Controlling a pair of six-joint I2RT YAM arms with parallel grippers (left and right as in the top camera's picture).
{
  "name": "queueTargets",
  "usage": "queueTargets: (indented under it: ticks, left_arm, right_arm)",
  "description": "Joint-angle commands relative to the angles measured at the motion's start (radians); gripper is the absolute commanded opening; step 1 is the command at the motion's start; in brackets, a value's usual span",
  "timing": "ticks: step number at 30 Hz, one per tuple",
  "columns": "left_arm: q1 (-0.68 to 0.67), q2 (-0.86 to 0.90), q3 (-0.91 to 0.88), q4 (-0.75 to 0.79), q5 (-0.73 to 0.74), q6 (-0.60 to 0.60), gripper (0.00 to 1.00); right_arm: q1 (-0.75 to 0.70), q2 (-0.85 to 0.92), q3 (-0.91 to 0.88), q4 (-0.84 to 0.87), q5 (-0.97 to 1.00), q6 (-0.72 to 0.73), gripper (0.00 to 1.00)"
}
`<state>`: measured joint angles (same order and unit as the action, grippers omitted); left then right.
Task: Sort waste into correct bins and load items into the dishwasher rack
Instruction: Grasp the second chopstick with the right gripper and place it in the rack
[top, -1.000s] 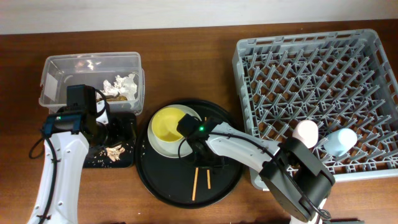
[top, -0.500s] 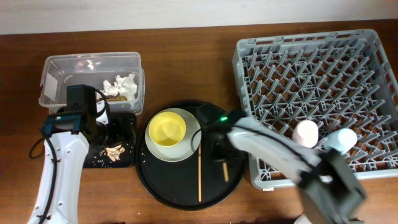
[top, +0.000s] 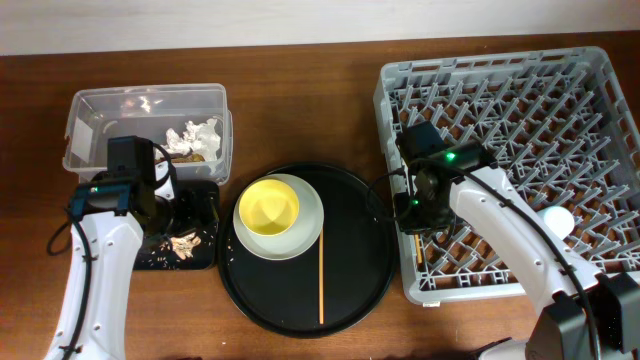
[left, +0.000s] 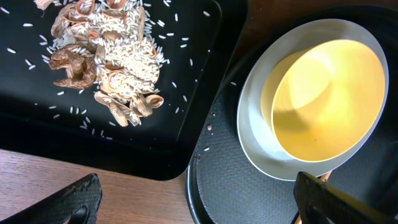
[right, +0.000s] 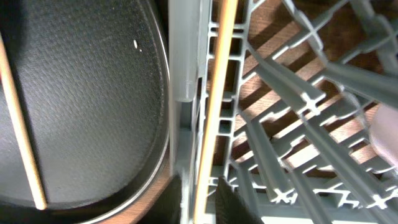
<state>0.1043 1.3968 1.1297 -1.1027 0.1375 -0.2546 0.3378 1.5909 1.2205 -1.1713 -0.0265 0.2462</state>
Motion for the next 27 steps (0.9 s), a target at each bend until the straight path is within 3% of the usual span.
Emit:
queueTargets:
  ticks: [1,5,9,11,12,16,19,23,27]
  left_arm:
    - [0.006,-0.017,-0.003,0.001,-0.004,-0.002,0.98]
    - [0.005,-0.017,-0.003,0.001,-0.004,-0.002,0.98]
    - [0.006,-0.017,-0.003,0.002,-0.005,-0.002,0.99]
    - [0.006,-0.017,-0.003,0.002,-0.005,-0.002,0.99]
    - [0.006,-0.017,-0.003,0.002,-0.005,-0.002,0.99]
    - [0.006,-0.017,-0.003,-0.002,-0.005,-0.002,0.99]
    - [0.005,-0.017,-0.011,-0.051,-0.28,0.024,0.99]
    - [0.005,-0.017,-0.034,-0.042,-0.296,0.024,0.99]
    - [0.005,-0.017,-0.034,-0.043,-0.299,0.024,0.99]
  right_arm:
    - [-0.006,0.01,0.007,-0.009,0.017,-0.006,0.33]
    - [-0.006,-0.06,0.074,-0.051,0.006,-0.006,0.34]
    - [0.076,-0.109,0.118,-0.042,-0.158,-0.002,0.39]
    - [0.173,-0.101,0.097,0.011,-0.158,0.04,0.62]
    - [0.243,-0.075,0.091,0.058,-0.158,0.081,0.64]
    - [0.409,0.095,0.091,0.143,-0.126,0.21,0.62]
    - [0.476,0.292,0.091,0.172,-0.119,0.34,0.57]
    - [0.501,0.377,0.09,0.193,-0.092,0.402,0.54]
    - [0.501,0.406,0.069,0.213,-0.092,0.444,0.42]
